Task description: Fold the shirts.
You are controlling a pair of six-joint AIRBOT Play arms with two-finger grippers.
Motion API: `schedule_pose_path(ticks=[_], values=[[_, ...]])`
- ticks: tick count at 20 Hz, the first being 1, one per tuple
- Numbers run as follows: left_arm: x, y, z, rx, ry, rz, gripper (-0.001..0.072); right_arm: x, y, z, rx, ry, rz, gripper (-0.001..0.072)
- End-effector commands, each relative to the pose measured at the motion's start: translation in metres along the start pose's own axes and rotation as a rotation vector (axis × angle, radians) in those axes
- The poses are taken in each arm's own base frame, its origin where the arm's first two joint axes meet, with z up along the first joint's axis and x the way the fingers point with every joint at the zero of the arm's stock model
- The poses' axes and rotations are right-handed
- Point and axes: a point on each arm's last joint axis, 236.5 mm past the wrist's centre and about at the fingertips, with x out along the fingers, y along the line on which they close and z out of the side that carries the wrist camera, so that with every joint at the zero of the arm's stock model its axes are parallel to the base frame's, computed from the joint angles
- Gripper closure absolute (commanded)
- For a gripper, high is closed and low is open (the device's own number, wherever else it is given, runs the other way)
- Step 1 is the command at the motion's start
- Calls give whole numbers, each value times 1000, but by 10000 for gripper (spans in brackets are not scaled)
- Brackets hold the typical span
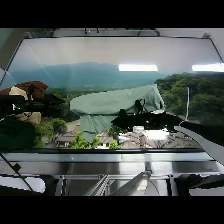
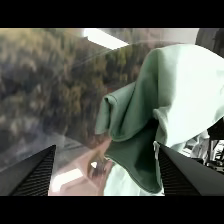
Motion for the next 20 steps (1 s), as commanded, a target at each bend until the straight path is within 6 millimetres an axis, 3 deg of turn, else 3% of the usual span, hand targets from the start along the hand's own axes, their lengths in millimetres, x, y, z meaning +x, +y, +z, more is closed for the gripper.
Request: schedule_pose_path(ticks=[1, 4, 7, 10, 14, 17, 20], values=[[0, 5, 6, 7, -27, 17, -3, 6, 19, 7, -65, -18, 30, 694], [1, 4, 6, 8, -24, 17, -3, -12, 15, 6, -122, 13, -15, 696], [15, -8, -5, 39, 21, 14, -3, -52, -20, 8, -129, 68, -188, 695], [50, -29, -25, 116, 92, 31, -3, -102, -44, 26, -146, 38, -324, 696], [103, -56, -52, 247, 141, 80, -3, -154, -40, 57, -128, -81, -321, 696], [129, -71, -74, 314, 179, 95, 15, -164, -40, 62, -143, -98, -317, 696], [142, -85, -115, 342, 303, 68, 15, -164, -40, 63, -151, -99, -317, 696]])
